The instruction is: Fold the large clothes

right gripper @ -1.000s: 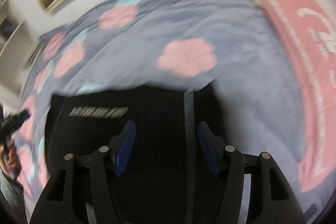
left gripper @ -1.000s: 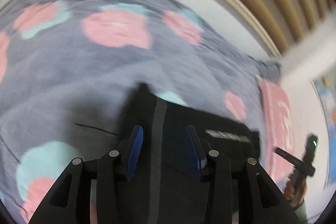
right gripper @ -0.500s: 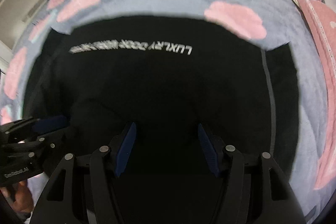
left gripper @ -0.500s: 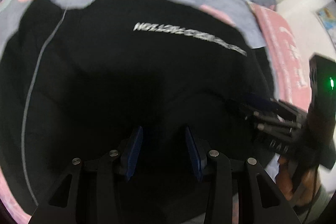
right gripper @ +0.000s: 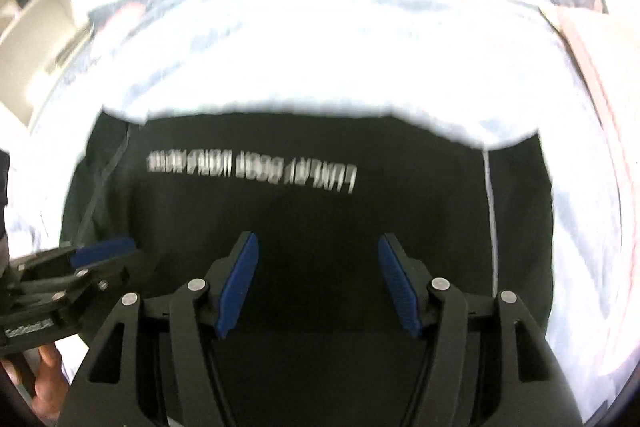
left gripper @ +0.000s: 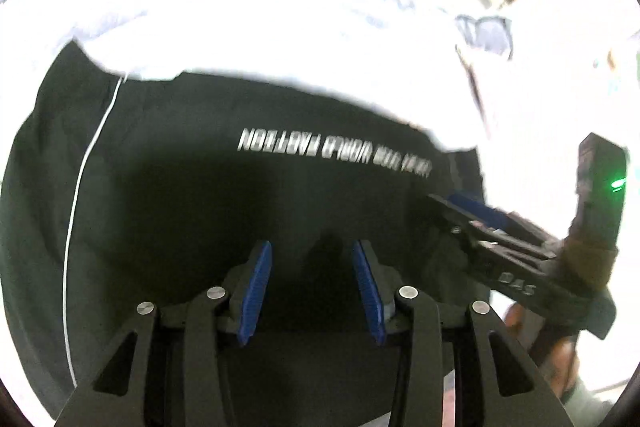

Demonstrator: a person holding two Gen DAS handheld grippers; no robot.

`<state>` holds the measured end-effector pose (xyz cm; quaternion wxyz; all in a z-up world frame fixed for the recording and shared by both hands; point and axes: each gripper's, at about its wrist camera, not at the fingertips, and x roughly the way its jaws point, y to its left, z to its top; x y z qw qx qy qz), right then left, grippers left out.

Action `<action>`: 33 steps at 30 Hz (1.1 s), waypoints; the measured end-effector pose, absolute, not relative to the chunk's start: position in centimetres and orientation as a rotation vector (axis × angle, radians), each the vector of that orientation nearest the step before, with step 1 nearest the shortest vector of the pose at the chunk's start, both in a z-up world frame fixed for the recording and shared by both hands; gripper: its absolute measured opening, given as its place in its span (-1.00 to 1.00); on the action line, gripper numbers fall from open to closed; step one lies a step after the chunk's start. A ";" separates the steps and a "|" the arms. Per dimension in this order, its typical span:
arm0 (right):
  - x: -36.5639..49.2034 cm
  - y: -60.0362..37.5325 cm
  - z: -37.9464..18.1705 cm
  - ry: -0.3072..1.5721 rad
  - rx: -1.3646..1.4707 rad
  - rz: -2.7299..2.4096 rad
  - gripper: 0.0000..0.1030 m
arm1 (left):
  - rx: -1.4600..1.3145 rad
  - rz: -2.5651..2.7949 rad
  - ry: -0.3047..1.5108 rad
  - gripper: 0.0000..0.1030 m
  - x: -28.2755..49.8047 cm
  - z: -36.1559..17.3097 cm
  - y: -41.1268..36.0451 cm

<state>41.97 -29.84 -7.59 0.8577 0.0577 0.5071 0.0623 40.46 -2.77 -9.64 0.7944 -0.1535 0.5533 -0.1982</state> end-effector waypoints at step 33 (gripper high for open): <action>35.6 -27.6 -15.8 1.254 -0.030 0.169 0.37 | -0.314 -0.466 1.406 -0.07 33.6 -17.2 -1.8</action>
